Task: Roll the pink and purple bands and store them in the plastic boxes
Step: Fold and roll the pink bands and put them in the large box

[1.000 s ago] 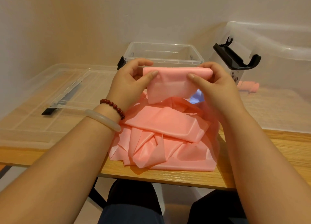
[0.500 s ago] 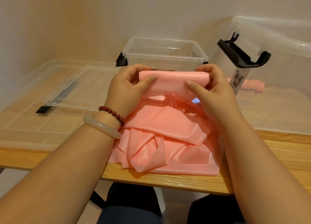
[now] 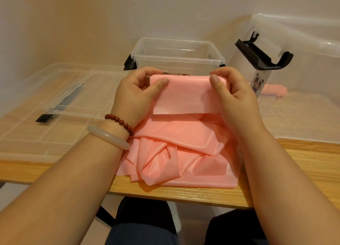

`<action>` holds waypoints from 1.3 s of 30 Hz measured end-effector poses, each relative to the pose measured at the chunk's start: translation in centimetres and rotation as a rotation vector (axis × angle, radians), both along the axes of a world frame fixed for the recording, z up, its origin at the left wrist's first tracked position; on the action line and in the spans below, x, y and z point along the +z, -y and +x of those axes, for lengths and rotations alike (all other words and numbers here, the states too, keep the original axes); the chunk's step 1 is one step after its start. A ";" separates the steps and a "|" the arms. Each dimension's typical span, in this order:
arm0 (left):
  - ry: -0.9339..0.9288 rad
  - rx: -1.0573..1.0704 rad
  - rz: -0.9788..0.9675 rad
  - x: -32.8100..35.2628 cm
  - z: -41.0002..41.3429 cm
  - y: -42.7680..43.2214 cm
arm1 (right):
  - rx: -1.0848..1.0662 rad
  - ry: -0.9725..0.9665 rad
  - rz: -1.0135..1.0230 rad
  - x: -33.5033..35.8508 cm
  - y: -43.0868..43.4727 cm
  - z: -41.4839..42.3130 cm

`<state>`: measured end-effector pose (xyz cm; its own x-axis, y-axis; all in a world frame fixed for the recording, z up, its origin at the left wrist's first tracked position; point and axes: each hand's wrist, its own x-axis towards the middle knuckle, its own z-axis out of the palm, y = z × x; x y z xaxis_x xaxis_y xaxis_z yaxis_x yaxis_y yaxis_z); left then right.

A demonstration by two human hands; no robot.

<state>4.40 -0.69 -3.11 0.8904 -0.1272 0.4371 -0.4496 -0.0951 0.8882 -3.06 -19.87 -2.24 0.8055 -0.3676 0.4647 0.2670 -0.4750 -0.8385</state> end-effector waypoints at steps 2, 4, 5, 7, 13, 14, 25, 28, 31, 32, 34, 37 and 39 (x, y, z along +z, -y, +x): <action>0.001 0.019 0.002 -0.1 0.0 0.0 | 0.080 -0.033 0.085 0.0 -0.1 -0.2; 0.007 0.008 0.004 -0.1 -0.1 0.1 | 0.043 -0.032 0.014 -0.1 0.0 0.0; 0.009 -0.010 0.004 -0.1 -0.1 0.1 | 0.005 -0.023 -0.042 -0.2 0.1 0.1; 0.014 -0.052 0.014 0.0 -0.1 0.2 | -0.046 -0.023 -0.079 -0.3 0.3 0.3; 0.019 -0.097 0.080 -0.2 0.1 0.2 | -0.080 -0.017 -0.100 -0.4 0.3 0.3; 0.026 -0.094 0.090 -0.3 0.0 0.2 | -0.082 -0.015 -0.091 -0.4 0.3 0.4; -0.045 -0.064 -0.022 0.2 -0.6 0.4 | 0.027 0.011 0.159 -0.2 0.3 0.4; -0.021 -0.066 0.004 0.2 -0.7 0.4 | 0.004 -0.001 0.214 -0.3 0.4 0.4; -0.014 -0.064 0.003 0.1 -0.5 0.4 | -0.001 -0.004 0.244 -0.3 0.3 0.3; -0.016 -0.064 -0.004 0.1 -0.5 0.4 | 0.003 -0.001 0.255 -0.3 0.3 0.3; -0.013 -0.059 -0.007 0.0 -0.5 0.3 | 0.009 0.004 0.265 -0.3 0.2 0.3; 0.026 -0.057 0.039 0.0 -0.7 0.3 | 0.019 0.013 0.246 -0.2 0.3 0.3; 0.038 -0.056 0.060 0.0 -0.6 0.3 | 0.022 0.013 0.244 -0.3 0.3 0.4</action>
